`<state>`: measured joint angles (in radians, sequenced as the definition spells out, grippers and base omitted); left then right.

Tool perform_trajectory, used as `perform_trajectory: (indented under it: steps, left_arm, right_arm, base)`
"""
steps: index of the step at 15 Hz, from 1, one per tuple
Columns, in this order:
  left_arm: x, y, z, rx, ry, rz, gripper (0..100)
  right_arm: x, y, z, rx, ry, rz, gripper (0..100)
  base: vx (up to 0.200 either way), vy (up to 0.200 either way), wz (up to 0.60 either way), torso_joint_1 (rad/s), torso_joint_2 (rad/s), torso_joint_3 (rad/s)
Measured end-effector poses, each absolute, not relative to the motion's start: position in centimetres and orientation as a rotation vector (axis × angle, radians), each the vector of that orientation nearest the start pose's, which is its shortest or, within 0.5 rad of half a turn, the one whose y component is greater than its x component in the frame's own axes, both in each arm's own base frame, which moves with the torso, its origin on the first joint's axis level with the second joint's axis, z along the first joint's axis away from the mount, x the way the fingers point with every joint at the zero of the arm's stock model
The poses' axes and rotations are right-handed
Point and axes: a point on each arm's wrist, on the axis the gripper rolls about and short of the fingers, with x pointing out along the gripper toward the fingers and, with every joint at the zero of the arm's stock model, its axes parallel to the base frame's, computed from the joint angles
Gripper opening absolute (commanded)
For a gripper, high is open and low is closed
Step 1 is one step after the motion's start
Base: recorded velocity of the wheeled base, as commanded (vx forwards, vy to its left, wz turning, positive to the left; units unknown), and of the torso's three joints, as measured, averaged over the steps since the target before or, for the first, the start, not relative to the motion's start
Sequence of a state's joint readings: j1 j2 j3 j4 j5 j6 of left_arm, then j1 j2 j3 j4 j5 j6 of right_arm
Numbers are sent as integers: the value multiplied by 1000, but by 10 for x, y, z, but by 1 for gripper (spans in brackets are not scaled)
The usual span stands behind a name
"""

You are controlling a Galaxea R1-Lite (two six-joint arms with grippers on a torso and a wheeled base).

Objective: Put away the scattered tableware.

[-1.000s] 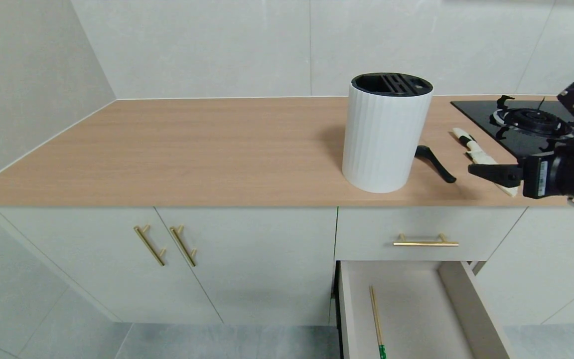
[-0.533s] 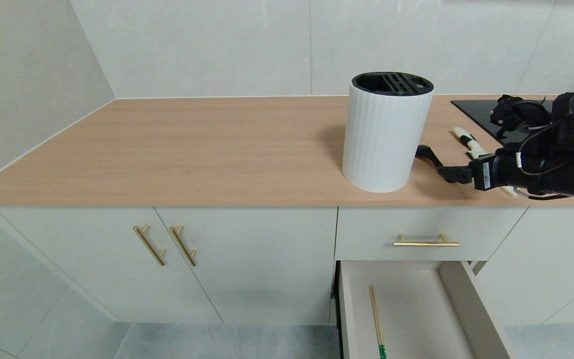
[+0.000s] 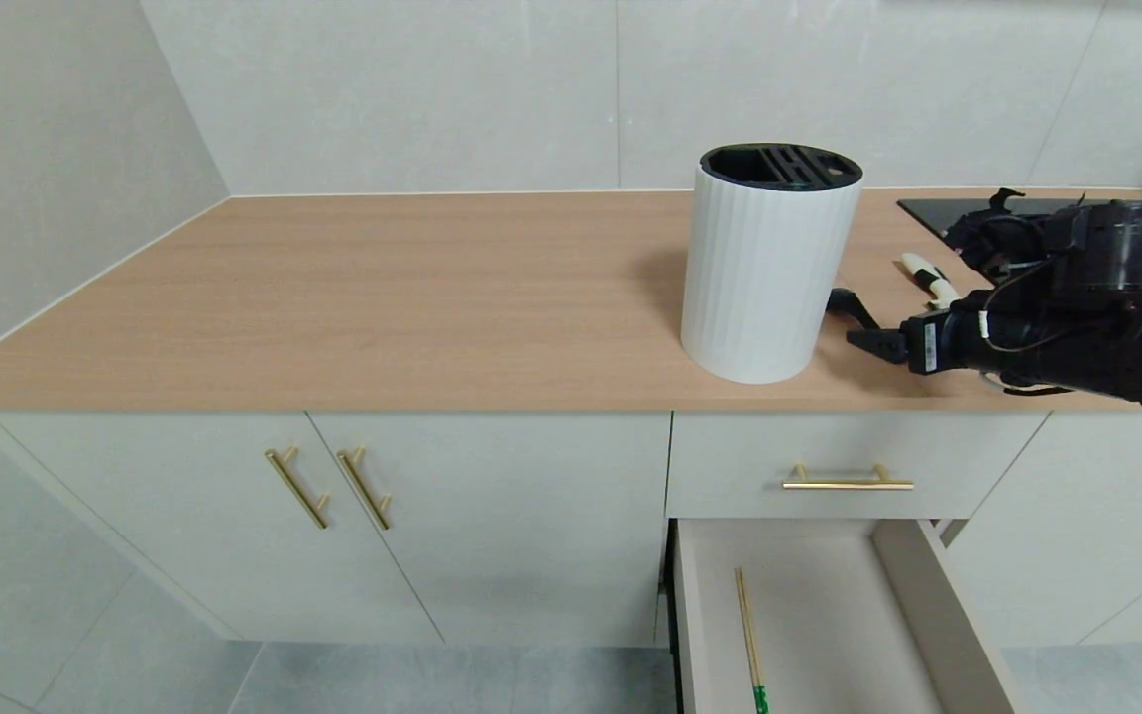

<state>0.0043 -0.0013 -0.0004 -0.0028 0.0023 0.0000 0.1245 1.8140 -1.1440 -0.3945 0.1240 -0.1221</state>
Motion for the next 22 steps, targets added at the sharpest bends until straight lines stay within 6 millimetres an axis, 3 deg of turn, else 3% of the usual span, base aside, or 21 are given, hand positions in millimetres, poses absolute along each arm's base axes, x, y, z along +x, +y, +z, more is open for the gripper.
perform_trajectory:
  steps: [4, 12, 13, 22]
  left_arm:
    - [-23, 0, 76, 0, -4, 7, 100]
    - [-23, 0, 76, 0, -4, 7, 100]
    - [-23, 0, 76, 0, -4, 7, 100]
    - [-23, 0, 76, 0, -4, 7, 100]
  right_arm:
    - [375, 42, 198, -89, 293, 238, 100]
    - [387, 42, 184, -95, 321, 205, 100]
    - [388, 42, 184, -95, 322, 206, 0]
    - [389, 44, 179, -95, 335, 208, 0]
  base:
    - [0, 0, 0, 0, 0, 0]
    - [0, 0, 0, 0, 0, 0]
    - [0, 0, 0, 0, 0, 0]
    - [0, 0, 0, 0, 0, 0]
